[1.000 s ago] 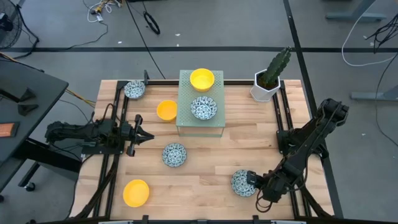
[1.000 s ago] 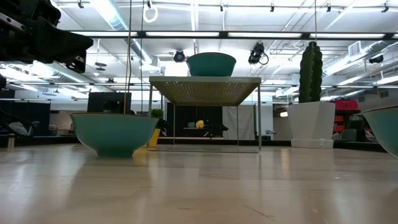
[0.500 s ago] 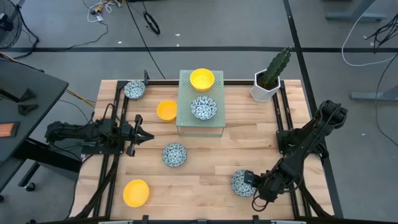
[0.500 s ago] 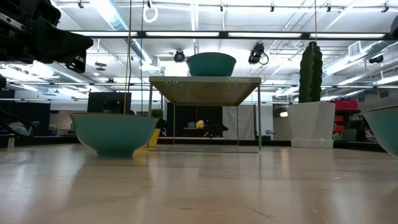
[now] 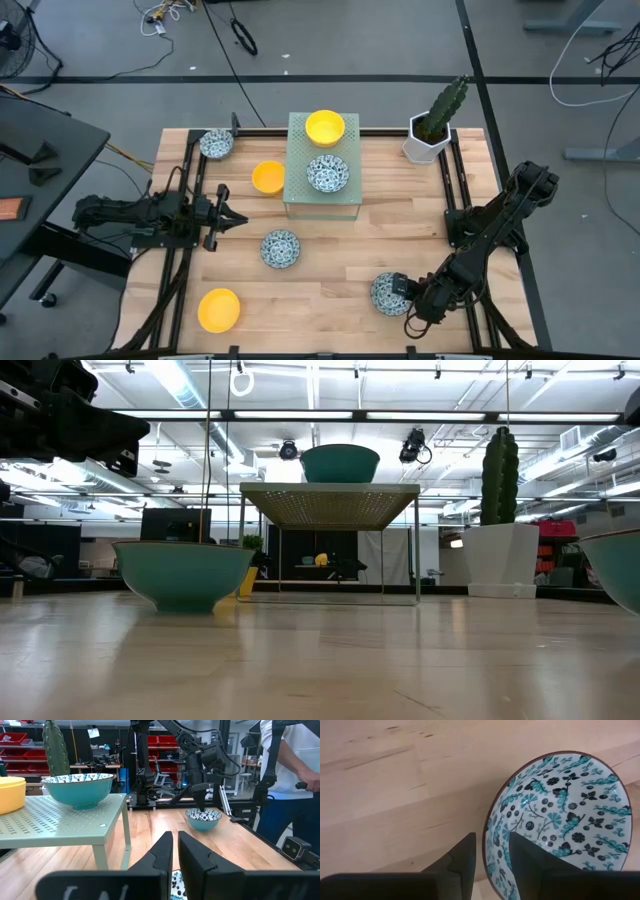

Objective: Pick & Place Mini bowls
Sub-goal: Stack the blue and white bowl on top of the other blue and white bowl on the shelf

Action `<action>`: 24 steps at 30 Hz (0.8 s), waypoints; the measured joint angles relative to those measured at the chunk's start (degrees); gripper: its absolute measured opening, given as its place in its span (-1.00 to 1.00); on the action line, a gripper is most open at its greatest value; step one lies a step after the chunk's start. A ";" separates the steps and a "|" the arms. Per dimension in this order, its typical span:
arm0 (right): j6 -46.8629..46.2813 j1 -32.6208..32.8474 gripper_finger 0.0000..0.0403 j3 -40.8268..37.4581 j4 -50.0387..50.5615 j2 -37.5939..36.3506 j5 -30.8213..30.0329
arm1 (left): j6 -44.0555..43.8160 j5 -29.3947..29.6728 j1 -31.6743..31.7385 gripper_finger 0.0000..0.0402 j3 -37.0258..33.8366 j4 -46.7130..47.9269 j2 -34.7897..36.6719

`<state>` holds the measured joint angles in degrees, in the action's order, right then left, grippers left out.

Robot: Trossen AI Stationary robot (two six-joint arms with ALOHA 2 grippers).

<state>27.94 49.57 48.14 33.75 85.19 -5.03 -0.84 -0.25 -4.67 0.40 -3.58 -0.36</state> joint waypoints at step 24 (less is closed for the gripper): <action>0.04 0.01 -0.79 0.00 1.15 -0.04 -0.01 | 0.00 0.00 -0.02 -0.83 0.00 -0.02 0.02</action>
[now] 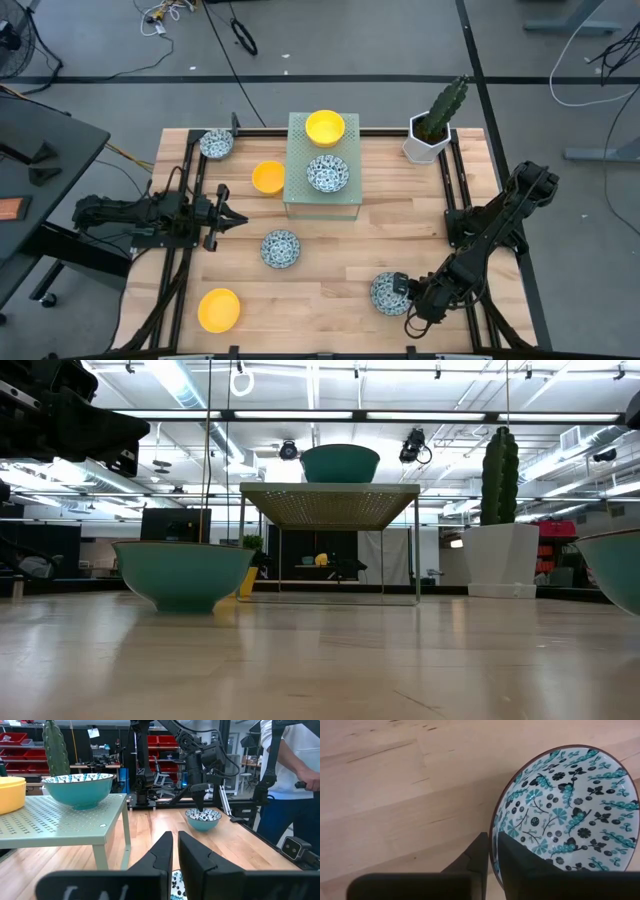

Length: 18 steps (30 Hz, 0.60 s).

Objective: Pick & Place Mini bowls
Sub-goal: Stack the blue and white bowl on top of the other blue and white bowl on the shelf

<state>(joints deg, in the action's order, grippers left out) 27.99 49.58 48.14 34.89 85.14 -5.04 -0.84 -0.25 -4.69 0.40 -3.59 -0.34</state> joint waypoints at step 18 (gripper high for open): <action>-0.33 0.02 -0.97 0.13 0.12 -0.15 -0.48 | 0.00 0.00 0.02 -0.83 0.00 0.00 0.00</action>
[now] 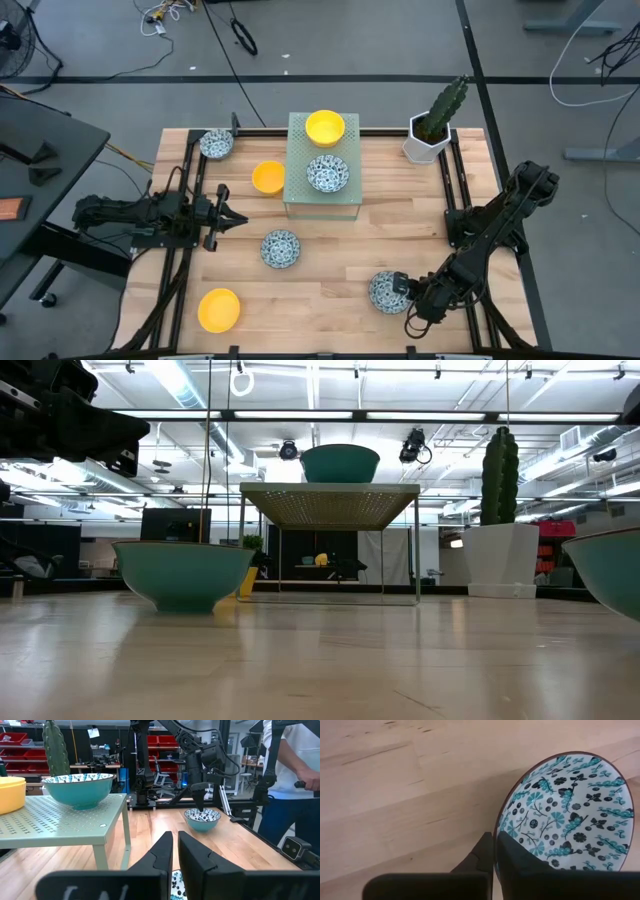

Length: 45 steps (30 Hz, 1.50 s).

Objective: Pick & Place Mini bowls
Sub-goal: Stack the blue and white bowl on top of the other blue and white bowl on the shelf

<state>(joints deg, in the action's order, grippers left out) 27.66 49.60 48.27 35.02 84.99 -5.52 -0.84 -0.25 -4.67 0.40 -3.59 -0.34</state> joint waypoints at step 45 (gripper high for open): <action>-10.24 -2.67 -1.00 36.43 28.89 -3.69 -8.63 | 0.00 0.00 0.00 -0.83 0.00 0.00 0.00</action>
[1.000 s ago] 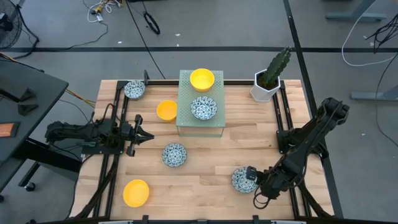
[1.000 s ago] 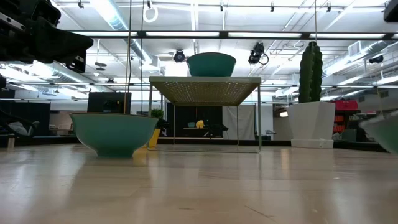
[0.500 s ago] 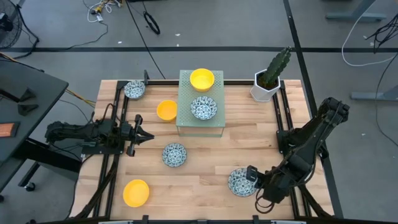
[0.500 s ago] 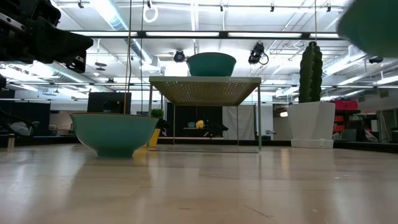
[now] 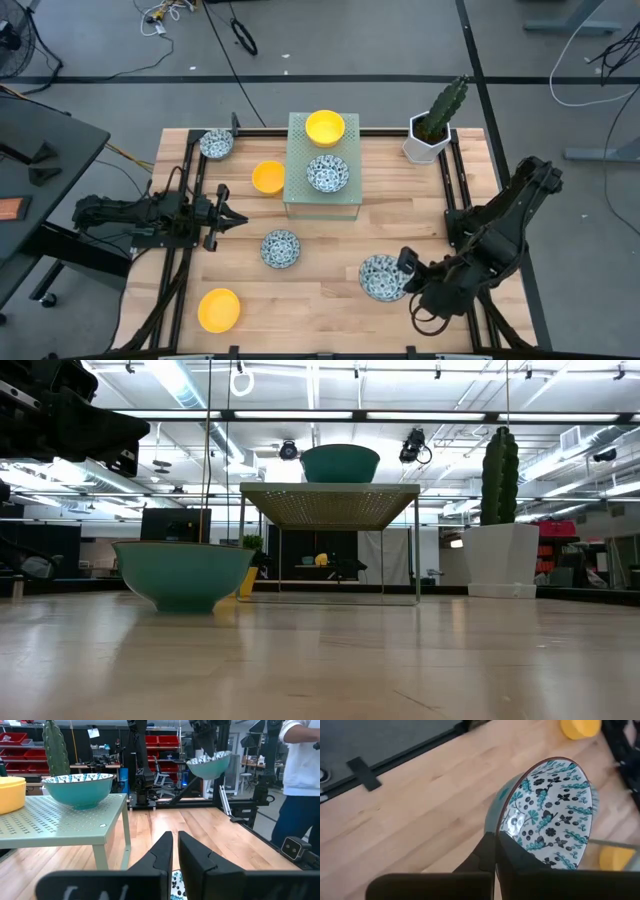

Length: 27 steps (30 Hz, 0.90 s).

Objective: Pick & Place Mini bowls
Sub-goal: Stack the blue and white bowl on top of the other blue and white bowl on the shelf

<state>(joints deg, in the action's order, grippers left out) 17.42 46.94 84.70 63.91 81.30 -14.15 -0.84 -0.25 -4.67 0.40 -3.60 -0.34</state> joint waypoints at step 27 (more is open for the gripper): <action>16.23 -21.36 -1.00 7.68 2.11 0.07 -7.91 | 0.00 0.00 -0.01 -0.83 0.00 0.02 -0.01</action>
<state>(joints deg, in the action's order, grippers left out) 33.65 25.58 92.38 66.02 81.37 -22.06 -0.84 -0.25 -4.68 0.40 -3.57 -0.35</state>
